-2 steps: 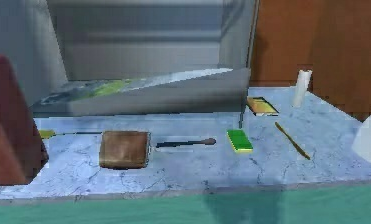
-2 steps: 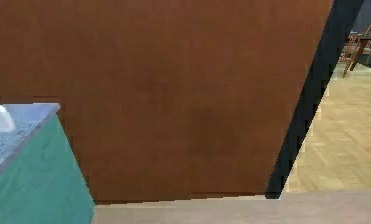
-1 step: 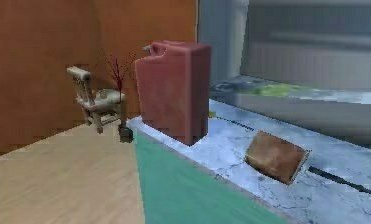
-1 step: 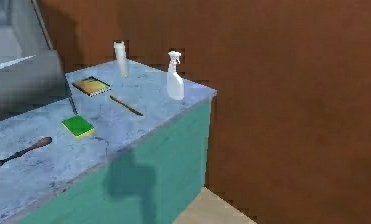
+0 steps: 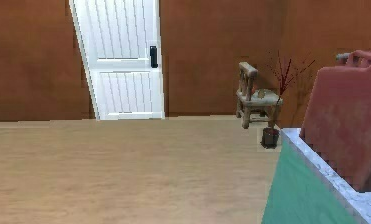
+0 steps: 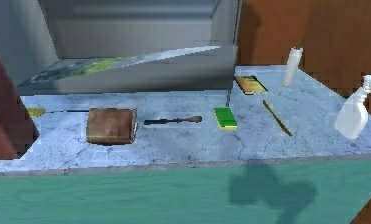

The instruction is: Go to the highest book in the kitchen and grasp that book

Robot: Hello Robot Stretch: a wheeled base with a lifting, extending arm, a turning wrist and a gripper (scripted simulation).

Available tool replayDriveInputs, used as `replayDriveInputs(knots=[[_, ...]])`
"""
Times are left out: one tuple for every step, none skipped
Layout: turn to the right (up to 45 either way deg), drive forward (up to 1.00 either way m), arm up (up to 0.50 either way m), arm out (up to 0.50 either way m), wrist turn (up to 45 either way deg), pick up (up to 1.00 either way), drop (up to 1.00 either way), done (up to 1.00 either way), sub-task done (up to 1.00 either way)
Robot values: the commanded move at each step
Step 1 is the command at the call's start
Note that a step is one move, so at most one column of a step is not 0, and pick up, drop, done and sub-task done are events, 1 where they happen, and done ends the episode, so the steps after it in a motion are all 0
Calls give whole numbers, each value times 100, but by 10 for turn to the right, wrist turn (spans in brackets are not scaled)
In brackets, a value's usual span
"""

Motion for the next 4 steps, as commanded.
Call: replayDriveInputs(knots=[[-150, 0, 0, 0, 0, 0, 0, 0, 0], [0, 0, 50, 0, 0, 0, 0, 0, 0], [0, 0, 38, 0, 0, 0, 0, 0, 0], [0, 0, 0, 26, 0, 0, 0, 0, 0]])
